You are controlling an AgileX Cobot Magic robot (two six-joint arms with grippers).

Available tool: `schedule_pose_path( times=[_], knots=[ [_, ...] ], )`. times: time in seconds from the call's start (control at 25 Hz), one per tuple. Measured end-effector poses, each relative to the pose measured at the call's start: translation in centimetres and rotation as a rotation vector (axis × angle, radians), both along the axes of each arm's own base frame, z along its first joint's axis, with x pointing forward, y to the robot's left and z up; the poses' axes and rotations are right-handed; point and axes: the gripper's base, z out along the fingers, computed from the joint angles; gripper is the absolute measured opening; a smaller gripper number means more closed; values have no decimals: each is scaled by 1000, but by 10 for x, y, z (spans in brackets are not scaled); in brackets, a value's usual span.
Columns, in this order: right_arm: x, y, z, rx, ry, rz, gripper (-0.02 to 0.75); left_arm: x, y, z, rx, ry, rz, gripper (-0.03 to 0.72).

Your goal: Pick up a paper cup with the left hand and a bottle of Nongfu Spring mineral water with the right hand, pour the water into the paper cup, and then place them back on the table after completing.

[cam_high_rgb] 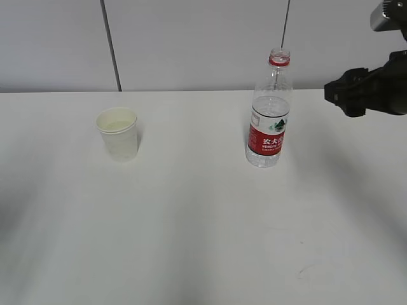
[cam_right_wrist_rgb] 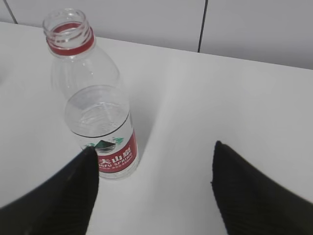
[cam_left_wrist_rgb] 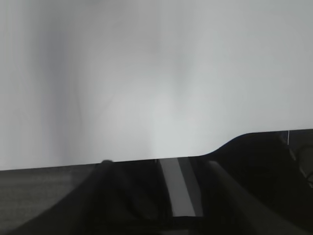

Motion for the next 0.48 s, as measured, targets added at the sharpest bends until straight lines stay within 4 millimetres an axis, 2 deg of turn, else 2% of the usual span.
schedule_pose_path(
  times=[0.28, 0.48],
  knots=[
    [0, 0, 0, -1, -1, -2, 535, -63, 9, 39, -61, -402, -1, 301],
    [0, 0, 0, -2, -2, -5, 535, -115, 17, 58, -101, -676, -1, 291]
  ],
)
